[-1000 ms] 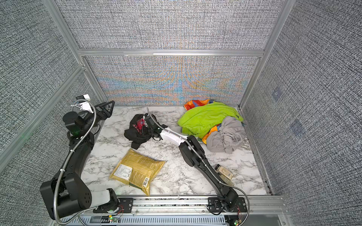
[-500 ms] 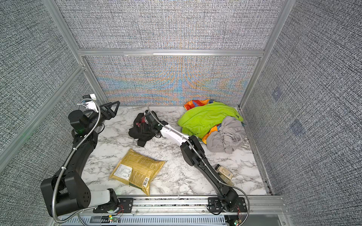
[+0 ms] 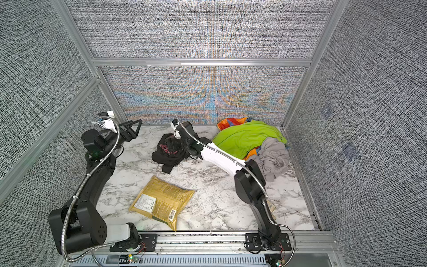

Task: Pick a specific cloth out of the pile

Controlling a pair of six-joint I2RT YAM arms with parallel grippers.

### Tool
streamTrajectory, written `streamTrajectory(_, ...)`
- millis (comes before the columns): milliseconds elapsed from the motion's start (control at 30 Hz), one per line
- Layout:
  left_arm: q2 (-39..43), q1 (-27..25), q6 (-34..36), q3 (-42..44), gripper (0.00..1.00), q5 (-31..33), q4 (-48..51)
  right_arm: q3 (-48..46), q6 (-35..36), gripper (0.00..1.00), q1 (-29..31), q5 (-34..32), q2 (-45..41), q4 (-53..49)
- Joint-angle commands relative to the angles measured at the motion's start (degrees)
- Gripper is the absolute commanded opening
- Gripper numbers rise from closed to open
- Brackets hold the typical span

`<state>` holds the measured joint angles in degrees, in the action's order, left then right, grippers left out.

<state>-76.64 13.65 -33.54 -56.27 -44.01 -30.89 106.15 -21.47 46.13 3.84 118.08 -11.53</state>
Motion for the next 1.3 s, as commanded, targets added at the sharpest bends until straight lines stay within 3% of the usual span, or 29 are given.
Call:
streamTrajectory(0,0.4,0.0,1.6,0.3,0.96,-0.8,-1.5,-8.9,5.6,0.83,-0.2,-2.8,-8.6,4.9)
streamTrajectory(200,1.5,-2.2,6.5,0.0,0.96,2.9,3.0,-30.2,7.8,0.82,-1.1,-11.1,-27.9,9.0)
streamTrajectory(333,3.2,-9.4,15.5,-1.6,0.96,11.6,12.3,-41.7,8.6,0.84,-3.0,-17.1,-40.2,9.2)
streamTrajectory(400,4.4,-11.7,16.2,-1.2,0.96,15.7,14.8,-47.0,9.2,0.87,-4.2,-19.9,-45.7,8.7)
streamTrajectory(533,10.4,-14.1,13.2,6.9,0.96,23.4,13.7,-58.2,8.8,0.99,-7.3,-29.7,-55.9,8.7)
streamTrajectory(633,15.4,-15.5,12.5,16.3,0.97,28.5,12.3,-67.1,8.3,0.99,-10.7,-35.9,-63.0,11.7)
streamTrajectory(733,20.6,-16.2,10.9,26.7,0.97,34.1,9.6,-73.9,9.3,0.99,-15.3,-36.3,-68.1,15.5)
streamTrajectory(933,28.9,-16.3,17.6,39.2,0.99,43.9,6.8,-84.0,7.6,0.99,-26.3,-32.7,-70.1,22.8)
streamTrajectory(1000,29.8,-16.2,17.0,40.3,0.99,51.5,7.8,-87.9,9.1,0.99,-28.7,-31.5,-69.1,28.4)
streamTrajectory(1067,28.9,-16.3,18.9,40.4,0.99,55.5,7.1,-88.3,9.0,0.99,-31.0,-30.5,-68.0,29.1)
streamTrajectory(1267,18.7,-16.3,24.3,39.7,0.99,59.3,-2.7,-87.6,16.5,0.99,-34.6,-30.2,-59.9,36.8)
